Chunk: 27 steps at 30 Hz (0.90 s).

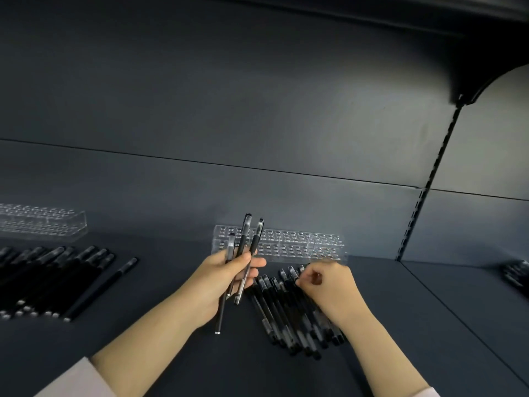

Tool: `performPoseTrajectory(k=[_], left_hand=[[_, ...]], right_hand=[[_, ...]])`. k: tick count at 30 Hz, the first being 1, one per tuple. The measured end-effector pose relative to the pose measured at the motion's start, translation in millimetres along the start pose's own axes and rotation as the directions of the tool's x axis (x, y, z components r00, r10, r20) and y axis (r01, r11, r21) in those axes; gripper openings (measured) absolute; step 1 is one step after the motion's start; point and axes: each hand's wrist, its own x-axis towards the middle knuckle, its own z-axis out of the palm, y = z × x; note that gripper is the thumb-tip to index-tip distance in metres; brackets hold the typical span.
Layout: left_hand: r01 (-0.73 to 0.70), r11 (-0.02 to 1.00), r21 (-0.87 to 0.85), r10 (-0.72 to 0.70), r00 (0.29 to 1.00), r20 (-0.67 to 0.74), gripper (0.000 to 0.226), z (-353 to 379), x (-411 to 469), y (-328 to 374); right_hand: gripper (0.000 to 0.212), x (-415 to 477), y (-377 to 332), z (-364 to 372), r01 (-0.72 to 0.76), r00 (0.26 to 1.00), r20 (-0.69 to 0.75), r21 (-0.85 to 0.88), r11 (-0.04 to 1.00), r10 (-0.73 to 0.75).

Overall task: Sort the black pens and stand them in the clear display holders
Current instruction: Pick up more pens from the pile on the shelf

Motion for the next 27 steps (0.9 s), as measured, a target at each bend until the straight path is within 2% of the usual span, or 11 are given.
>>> performPoseTrajectory(k=[4, 8, 10, 12, 14, 16, 17, 21, 24, 25, 27], left_hand=[[-0.014, 0.989, 0.146, 0.014, 1.000, 0.000, 0.017, -4.0, -1.0, 0.3], [-0.005, 0.991, 0.131, 0.003, 1.000, 0.016, 0.017, -4.5, -1.6, 0.4], [0.001, 0.994, 0.111, -0.004, 0.999, 0.034, 0.018, -4.3, -1.5, -0.9], [0.005, 0.995, 0.097, -0.012, 0.998, 0.065, 0.019, -3.4, -2.3, -1.4], [0.012, 0.994, 0.106, -0.024, 0.994, 0.106, 0.019, -1.7, -5.1, -0.8], [0.009, 0.992, 0.123, -0.028, 0.988, 0.154, 0.018, -0.7, -8.6, -0.4], [0.005, 0.992, 0.126, -0.028, 0.983, 0.181, 0.018, -0.8, -10.0, -0.3], [0.008, 0.993, 0.116, -0.037, 0.968, 0.250, 0.017, -3.9, -11.7, -1.8], [0.040, 0.998, 0.058, -0.052, 0.975, 0.217, 0.017, -7.2, -10.1, -0.7], [0.055, 0.997, 0.048, -0.063, 0.980, 0.189, 0.017, -9.0, -9.8, 0.3], [0.078, 0.996, 0.036, -0.083, 0.987, 0.137, 0.018, -13.8, -7.9, 1.9]], right_hand=[[0.017, 0.8, -0.1, 1.4, 0.003, 1.000, -0.003, -0.028, 1.000, -0.003], [0.029, 0.2, 0.4, 3.8, -0.008, 1.000, -0.006, -0.101, 0.995, 0.007], [0.023, -0.5, -0.2, 5.3, -0.006, 1.000, -0.025, -0.095, 0.995, 0.003], [0.016, -1.6, -5.1, 5.1, -0.005, 0.997, -0.081, 0.017, 1.000, 0.006], [0.014, -3.3, -17.0, 2.7, -0.048, 0.995, -0.074, 0.283, 0.958, 0.072], [0.014, -4.1, -32.6, 2.1, -0.132, 0.991, 0.047, 0.557, 0.820, 0.128], [0.014, -4.5, -40.2, 3.2, -0.175, 0.985, 0.107, 0.635, 0.752, 0.139], [0.014, -3.4, -58.9, 12.5, -0.241, 0.970, 0.209, 0.764, 0.599, 0.123], [0.014, 2.3, -65.4, 11.1, -0.205, 0.973, 0.122, 0.844, 0.496, 0.196], [0.013, 5.0, -64.0, 8.2, -0.177, 0.972, 0.066, 0.840, 0.514, 0.226], [0.011, 10.1, -56.0, 1.2, -0.148, 0.973, -0.028, 0.689, 0.710, 0.230]])
